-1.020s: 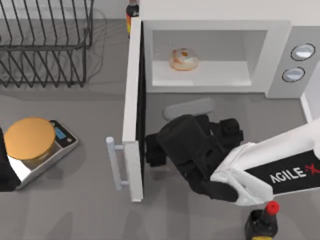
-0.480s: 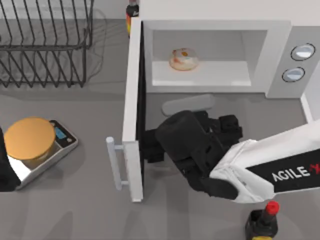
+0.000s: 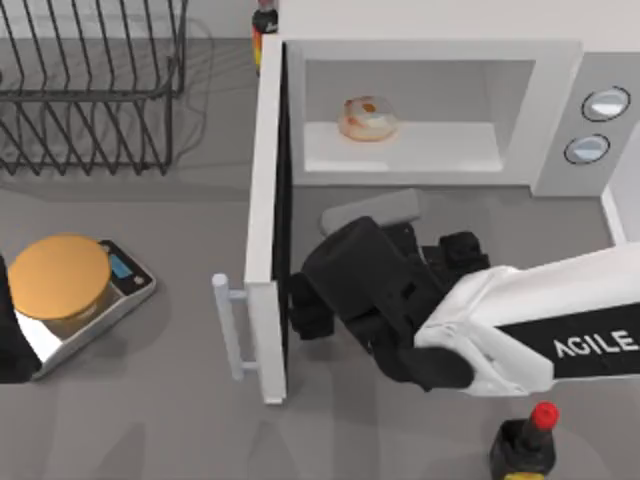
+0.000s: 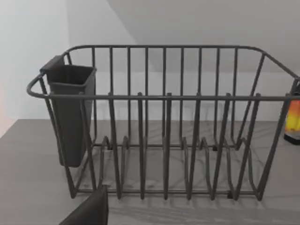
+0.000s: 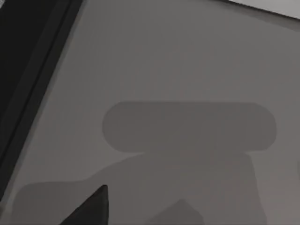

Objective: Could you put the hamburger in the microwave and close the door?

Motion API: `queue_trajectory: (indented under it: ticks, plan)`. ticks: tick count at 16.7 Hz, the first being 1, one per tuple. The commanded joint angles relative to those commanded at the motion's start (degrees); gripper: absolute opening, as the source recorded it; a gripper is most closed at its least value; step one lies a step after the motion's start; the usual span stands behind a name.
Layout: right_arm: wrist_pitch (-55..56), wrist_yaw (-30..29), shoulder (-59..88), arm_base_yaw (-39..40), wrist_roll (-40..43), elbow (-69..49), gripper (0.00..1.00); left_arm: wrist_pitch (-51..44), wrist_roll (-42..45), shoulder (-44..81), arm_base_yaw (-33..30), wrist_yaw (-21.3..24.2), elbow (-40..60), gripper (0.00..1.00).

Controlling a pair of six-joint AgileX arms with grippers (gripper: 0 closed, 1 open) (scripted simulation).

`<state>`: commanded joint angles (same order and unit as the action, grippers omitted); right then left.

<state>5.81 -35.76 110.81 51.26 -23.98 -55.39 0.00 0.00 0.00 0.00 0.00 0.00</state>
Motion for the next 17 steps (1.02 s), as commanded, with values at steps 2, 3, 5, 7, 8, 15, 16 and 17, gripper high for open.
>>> queue_trajectory:
  ticks: [2,3,5,7,8,15,16,17]
  plan:
    - [-3.5,0.7,-0.7,0.1,-0.1,-0.3,1.00,0.0,0.0,0.0,0.0,0.0,0.0,1.00]
    - [-5.1,1.1,-1.1,0.0,-0.1,-0.4,1.00,0.0,0.0,0.0,0.0,0.0,0.0,1.00]
    - [-8.0,1.6,-1.9,-0.1,0.0,-0.7,1.00,0.0,0.0,0.0,0.0,0.0,0.0,1.00]
    - [-10.1,1.8,-2.9,-0.4,0.1,-1.2,1.00,0.0,0.0,0.0,0.0,0.0,0.0,1.00]
    - [-10.8,1.8,-3.5,-0.5,0.3,-1.5,1.00,0.0,0.0,0.0,0.0,0.0,0.0,1.00]
    - [-10.5,-0.3,-9.3,-1.3,1.1,-5.2,1.00,0.0,0.0,0.0,0.0,0.0,0.0,1.00]
    - [-10.2,-0.5,-9.7,-1.4,1.2,-5.5,1.00,0.0,0.0,0.0,0.0,0.0,0.0,1.00]
    - [-10.1,-0.6,-9.9,-1.4,1.2,-5.6,1.00,0.0,0.0,0.0,0.0,0.0,0.0,1.00]
